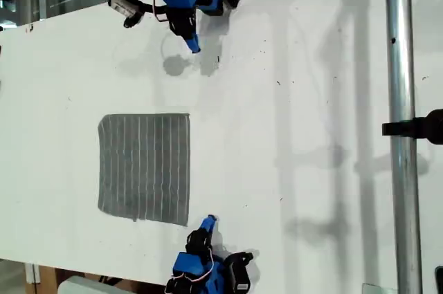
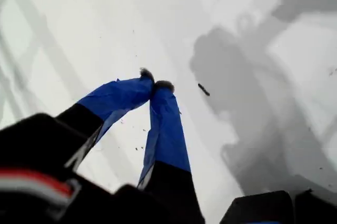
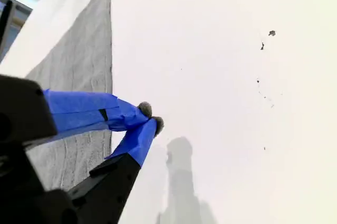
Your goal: Grasp corners of a towel and fold twice.
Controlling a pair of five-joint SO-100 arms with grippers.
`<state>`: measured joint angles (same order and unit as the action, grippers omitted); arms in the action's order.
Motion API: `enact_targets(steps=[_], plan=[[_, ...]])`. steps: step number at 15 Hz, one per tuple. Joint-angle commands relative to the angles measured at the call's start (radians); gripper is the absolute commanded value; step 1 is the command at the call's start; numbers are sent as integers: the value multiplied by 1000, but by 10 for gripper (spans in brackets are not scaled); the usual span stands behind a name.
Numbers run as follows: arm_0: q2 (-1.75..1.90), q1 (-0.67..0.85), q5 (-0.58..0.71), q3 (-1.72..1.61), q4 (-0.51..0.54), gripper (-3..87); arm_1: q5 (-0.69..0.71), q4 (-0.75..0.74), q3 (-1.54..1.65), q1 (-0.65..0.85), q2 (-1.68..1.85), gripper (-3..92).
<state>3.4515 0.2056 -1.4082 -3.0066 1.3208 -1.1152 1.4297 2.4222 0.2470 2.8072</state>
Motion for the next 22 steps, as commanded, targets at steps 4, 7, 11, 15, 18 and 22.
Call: enact_targets(steps=[4,7,11,15,18,22], plan=[[-345,49,29,390,8,-29,486,264,-1431,110,-1358,94],[-620,35,64,673,100,-23,620,152,-1466,186,-1508,195],[-862,87,152,894,199,117,703,11,-1480,227,-1626,319],[-842,167,186,873,241,106,724,-109,-1506,249,-1835,321],[-785,230,192,819,247,100,736,-178,-1537,261,-1956,291],[-936,388,316,822,178,130,676,-193,-1523,259,-1988,-2]])
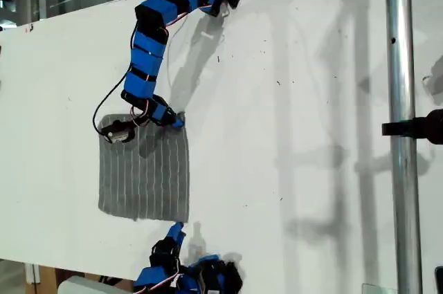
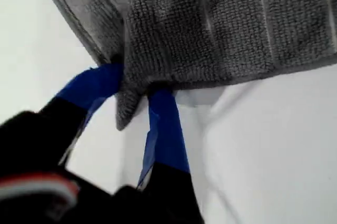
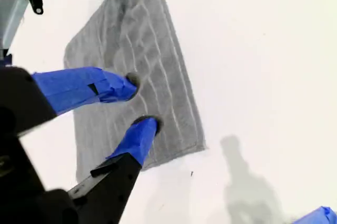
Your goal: Grasp corners of a towel and fold twice.
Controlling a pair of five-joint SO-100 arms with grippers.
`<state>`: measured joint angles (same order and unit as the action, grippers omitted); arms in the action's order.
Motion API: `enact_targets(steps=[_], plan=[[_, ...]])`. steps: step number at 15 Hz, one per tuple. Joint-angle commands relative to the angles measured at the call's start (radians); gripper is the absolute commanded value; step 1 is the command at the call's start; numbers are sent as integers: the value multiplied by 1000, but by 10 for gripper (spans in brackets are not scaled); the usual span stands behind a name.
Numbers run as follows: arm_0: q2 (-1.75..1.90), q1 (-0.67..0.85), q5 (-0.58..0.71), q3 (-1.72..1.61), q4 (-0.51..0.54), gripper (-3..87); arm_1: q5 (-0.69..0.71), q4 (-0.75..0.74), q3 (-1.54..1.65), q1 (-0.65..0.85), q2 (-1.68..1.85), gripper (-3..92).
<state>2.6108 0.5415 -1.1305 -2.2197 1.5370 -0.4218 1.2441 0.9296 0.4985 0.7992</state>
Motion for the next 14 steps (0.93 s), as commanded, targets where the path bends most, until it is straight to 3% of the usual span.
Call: enact_targets(steps=[1,5,10,14], plan=[[-206,89,81,84,-54,145,-17,-6,-28,0,29,-2],[-603,184,291,259,-140,218,-12,8,-18,-32,87,-2],[-980,264,318,255,-337,211,-26,15,17,-74,167,-2],[-1203,319,295,282,-351,199,-38,23,75,-94,268,-2]])
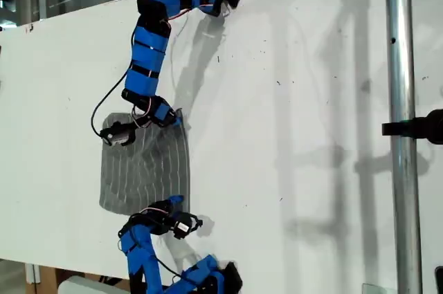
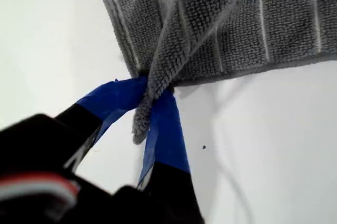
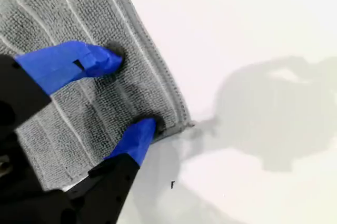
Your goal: Grasp corners of a towel and fold twice.
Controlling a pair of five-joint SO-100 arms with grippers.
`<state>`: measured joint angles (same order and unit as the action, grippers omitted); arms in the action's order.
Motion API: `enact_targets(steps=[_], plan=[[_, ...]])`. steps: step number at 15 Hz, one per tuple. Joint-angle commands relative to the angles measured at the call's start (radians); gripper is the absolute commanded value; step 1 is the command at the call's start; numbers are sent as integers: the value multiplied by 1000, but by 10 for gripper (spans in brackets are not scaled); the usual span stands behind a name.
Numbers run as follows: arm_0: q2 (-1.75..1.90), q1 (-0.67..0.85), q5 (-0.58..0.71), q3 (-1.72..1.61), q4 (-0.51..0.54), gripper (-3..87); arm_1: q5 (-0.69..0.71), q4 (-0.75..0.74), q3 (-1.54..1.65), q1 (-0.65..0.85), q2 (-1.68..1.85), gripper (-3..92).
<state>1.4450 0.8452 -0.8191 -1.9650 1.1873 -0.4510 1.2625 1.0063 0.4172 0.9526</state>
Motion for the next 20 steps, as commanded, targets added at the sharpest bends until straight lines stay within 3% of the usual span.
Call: enact_targets(steps=[1,2,3,4,8,10,14,20], plan=[[-28,28,-26,8,-3,200,-9,-2,25,-9,141,-2],[-26,35,-23,-2,0,199,-11,-6,43,-5,160,-2],[-26,37,-21,-11,0,130,-11,-6,57,-2,173,-2],[-8,32,-34,-32,-9,-5,-11,-8,67,3,181,-2],[178,-23,-61,-135,-52,-28,-8,-18,92,15,196,-2],[285,-86,-92,-127,25,-28,-6,-9,109,5,212,-2],[604,-474,-380,-77,232,-28,-118,67,278,-196,400,-2],[756,-1012,-888,-38,313,-28,-385,181,209,-591,523,-2]])
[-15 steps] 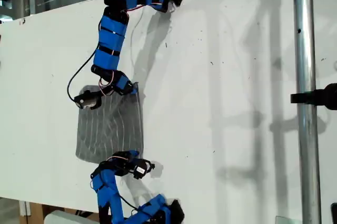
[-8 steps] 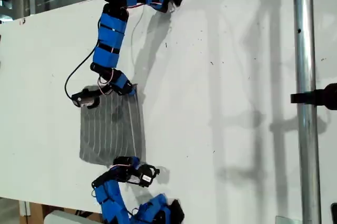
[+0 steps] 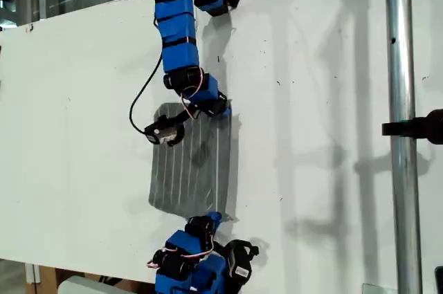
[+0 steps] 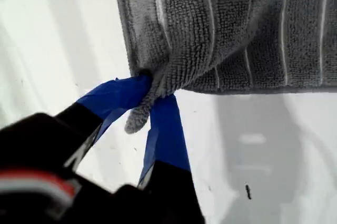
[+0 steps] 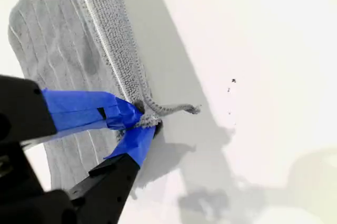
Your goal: Grasp corners of a towel and fold twice.
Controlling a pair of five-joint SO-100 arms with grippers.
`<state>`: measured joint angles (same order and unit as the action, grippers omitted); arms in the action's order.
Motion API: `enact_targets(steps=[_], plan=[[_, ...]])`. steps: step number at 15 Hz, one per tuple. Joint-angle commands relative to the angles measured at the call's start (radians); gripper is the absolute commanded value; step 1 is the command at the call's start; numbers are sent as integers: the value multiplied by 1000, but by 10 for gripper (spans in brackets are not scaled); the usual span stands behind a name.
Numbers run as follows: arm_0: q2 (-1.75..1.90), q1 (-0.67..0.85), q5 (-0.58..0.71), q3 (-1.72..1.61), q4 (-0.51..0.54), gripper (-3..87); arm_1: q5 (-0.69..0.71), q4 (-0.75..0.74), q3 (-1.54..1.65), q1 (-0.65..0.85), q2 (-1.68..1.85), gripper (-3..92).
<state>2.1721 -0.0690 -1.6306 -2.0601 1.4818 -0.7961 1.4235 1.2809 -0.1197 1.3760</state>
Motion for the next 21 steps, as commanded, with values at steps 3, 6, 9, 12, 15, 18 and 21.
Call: enact_targets(steps=[3,6,9,12,15,18,21], plan=[[29,-166,-109,95,21,-28,-67,41,-51,-63,163,-2],[26,219,281,48,12,-28,81,11,31,196,173,-2],[-77,660,690,98,-66,-28,259,-54,25,463,109,-2],[-265,841,930,313,-106,-28,388,-138,3,630,98,-2],[-302,882,982,489,-83,-27,439,-132,-35,673,183,-2],[-262,831,904,285,-118,-27,387,-112,92,575,195,-2],[-268,769,793,63,-222,-26,305,-219,236,476,77,-2]])
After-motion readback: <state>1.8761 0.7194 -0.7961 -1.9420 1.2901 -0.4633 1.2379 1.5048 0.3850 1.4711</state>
